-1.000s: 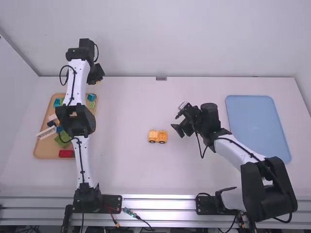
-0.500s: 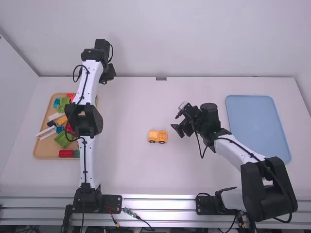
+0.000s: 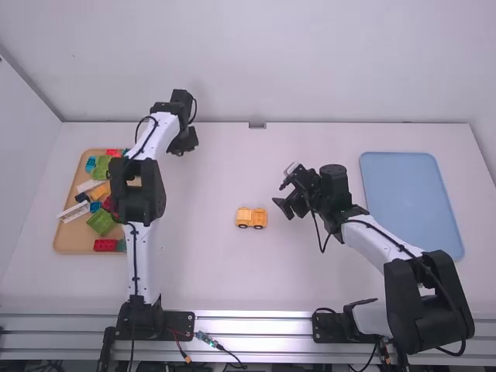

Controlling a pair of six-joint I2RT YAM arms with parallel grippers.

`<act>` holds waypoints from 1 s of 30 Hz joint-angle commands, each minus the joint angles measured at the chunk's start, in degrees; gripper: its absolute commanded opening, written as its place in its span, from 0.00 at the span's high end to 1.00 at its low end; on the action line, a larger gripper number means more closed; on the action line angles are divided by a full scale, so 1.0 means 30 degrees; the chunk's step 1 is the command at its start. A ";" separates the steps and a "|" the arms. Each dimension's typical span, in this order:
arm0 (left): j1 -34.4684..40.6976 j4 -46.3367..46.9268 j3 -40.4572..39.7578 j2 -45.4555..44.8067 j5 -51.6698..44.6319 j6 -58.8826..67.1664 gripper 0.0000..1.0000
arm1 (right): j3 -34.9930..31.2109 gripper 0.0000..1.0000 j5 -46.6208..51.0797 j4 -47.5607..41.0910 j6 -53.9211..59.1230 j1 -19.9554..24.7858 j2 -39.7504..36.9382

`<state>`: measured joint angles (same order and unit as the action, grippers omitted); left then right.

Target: Assemble lego blocks to make yellow taxi

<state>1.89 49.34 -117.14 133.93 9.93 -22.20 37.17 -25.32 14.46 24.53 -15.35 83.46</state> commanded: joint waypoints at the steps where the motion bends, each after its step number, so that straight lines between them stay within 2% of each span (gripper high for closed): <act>1: 0.0131 -0.1625 0.3730 -0.4531 -0.0794 0.0867 0.98 | 0.0481 0.01 -0.0102 0.0058 0.0032 0.0000 -0.0237; 5: 0.0131 -0.5020 1.0491 -1.0192 -0.3155 0.3286 0.98 | 0.0481 0.01 -0.0117 0.0073 0.0017 0.0000 -0.0237; 9: 0.0124 -0.5173 1.3376 -1.3208 -0.6083 0.6914 0.98 | 0.0481 0.01 -0.0605 0.0350 -0.0624 -0.0007 -0.0237; 14: 0.0138 -0.3738 1.5526 -1.6531 -1.0346 1.2670 0.98 | 0.0488 0.01 -0.2696 0.1093 -0.1739 0.0015 -0.0237; 15: 0.0109 -0.3738 1.6283 -1.7478 -1.2575 1.4783 0.98 | 0.0488 0.01 -0.3803 0.1450 -0.2132 -0.0007 -0.0237; 16: 0.0124 -0.3738 1.6458 -1.7667 -1.3048 1.5256 0.98 | 0.0488 0.01 -0.4116 0.1537 -0.2205 -0.0007 -0.0237; 17: 0.0160 -0.3657 1.7267 -1.8476 -1.5139 1.7529 0.98 | 0.0488 0.01 -0.5887 0.1923 -0.2322 0.0000 -0.0237; 21: 0.0153 -0.3483 1.8914 -1.9991 -1.8695 2.1274 0.98 | 0.0488 0.01 -0.9938 0.3031 -0.2343 0.0007 -0.0237; 30: 0.0189 -0.5858 2.0713 -2.0093 -2.3146 2.1864 0.98 | 0.0481 0.01 -1.4477 0.6506 -0.3910 -0.0036 -0.0215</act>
<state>2.00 32.34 -56.36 73.08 -50.74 40.53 37.17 -61.28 32.60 15.27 -15.38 83.46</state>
